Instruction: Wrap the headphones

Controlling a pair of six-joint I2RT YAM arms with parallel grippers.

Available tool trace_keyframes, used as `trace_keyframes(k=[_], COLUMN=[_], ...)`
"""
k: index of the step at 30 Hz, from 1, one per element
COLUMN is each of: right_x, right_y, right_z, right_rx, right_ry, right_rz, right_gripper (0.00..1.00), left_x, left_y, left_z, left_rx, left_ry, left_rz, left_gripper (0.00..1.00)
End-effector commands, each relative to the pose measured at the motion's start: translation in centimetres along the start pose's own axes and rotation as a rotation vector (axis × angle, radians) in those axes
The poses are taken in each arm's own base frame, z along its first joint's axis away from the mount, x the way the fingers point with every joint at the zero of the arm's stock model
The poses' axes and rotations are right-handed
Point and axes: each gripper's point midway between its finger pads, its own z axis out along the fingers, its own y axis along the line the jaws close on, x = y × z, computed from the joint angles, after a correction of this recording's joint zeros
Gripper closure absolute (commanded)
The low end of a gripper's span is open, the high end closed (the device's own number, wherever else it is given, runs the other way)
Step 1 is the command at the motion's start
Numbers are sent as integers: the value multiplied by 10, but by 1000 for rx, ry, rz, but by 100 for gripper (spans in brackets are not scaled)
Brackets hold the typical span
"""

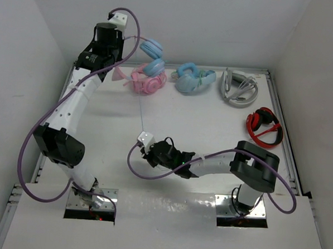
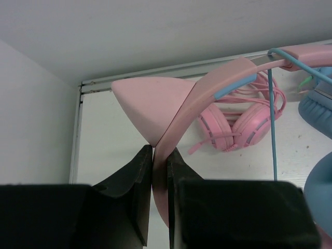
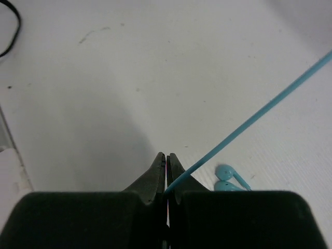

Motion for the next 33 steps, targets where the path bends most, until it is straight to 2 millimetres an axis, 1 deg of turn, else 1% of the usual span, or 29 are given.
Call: trace_keyframes(k=[1, 2, 3, 4, 5, 6, 7, 8, 9, 11, 12, 13, 14, 15, 16, 17, 18, 19, 20, 22, 23, 24, 25, 26, 27, 28, 30, 31, 33], right_x=[-21, -28, -40, -56, -67, -73, -97, -106, -113, -130, -135, -137, -142, -149, -154, -158, -167, -173, -187, -201, -219, -219, -224, -235, -231, -232, -221, -217, -202], right_y=[31, 31, 27, 20, 12, -7, -19, -34, -58, -86, -114, -124, -136, -158, -166, -183, -192, -199, -213, -226, -240, -249, -257, -273, -283, -301, -320, -334, -344], right_z=[-17, -20, -24, -36, -42, -51, -68, -78, -89, -110, -117, -121, -125, -130, -130, -132, -135, -136, -137, -139, -149, -146, -148, -158, -156, -164, -164, -170, -168], right_rx=[-124, -126, -110, -82, -47, 47, 105, 169, 280, 373, 439, 447, 461, 503, 507, 550, 579, 599, 634, 668, 706, 721, 739, 782, 799, 842, 870, 896, 900], right_ry=[-12, -21, -39, -62, -80, -85, -144, -161, -163, -194, -193, -193, -210, -229, -250, -255, -279, -278, -288, -292, -317, -302, -304, -320, -293, -285, -242, -225, -154], right_rz=[-75, -99, -110, -123, -150, -164, -168, -223, -229, -244, -221, -210, -183, -162, -164, -182, -187, -214, -217, -230, -229, -225, -221, -210, -207, -198, -190, -180, -187], right_gripper=[100, 100, 100, 100, 100, 100, 100, 100, 100, 100, 100, 100, 100, 100, 100, 100, 100, 100, 100, 100, 100, 100, 100, 100, 100, 100, 100, 100, 100], left_x=[-71, -64, -43, -36, -28, -5, 5, 13, 38, 52, 63, 76, 78, 79, 94, 94, 97, 99, 101, 110, 116, 121, 130, 135, 138, 138, 139, 137, 127], left_y=[14, 11, 4, 4, 3, -3, -6, -8, -19, -38, -53, -70, -77, -95, -104, -106, -115, -128, -132, -142, -144, -150, -152, -154, -159, -161, -164, -160, -152], left_z=[-10, -8, 2, 6, 6, 15, 17, 16, 20, 14, 10, 5, -4, -13, -17, -25, -30, -38, -41, -47, -48, -51, -52, -52, -55, -58, -63, -63, -60], left_rx=[-49, -42, -26, -27, -24, -5, 5, 19, 65, 141, 213, 261, 279, 294, 300, 282, 297, 325, 336, 377, 392, 406, 413, 421, 436, 447, 451, 416, 350], left_ry=[-289, -280, -240, -234, -226, -187, -173, -166, -124, -107, -88, -71, -80, -100, -81, -92, -92, -95, -90, -63, -52, -47, -34, -27, -27, -34, -49, -50, -73], left_rz=[-62, -40, -11, 32, 59, 122, 148, 173, 219, 252, 274, 314, 336, 387, 423, 464, 485, 506, 514, 543, 557, 579, 593, 609, 617, 620, 625, 626, 612], left_gripper=[100, 100, 100, 100, 100, 100, 100, 100, 100, 100, 100, 100, 100, 100, 100, 100, 100, 100, 100, 100, 100, 100, 100, 100, 100, 100, 100, 100, 100])
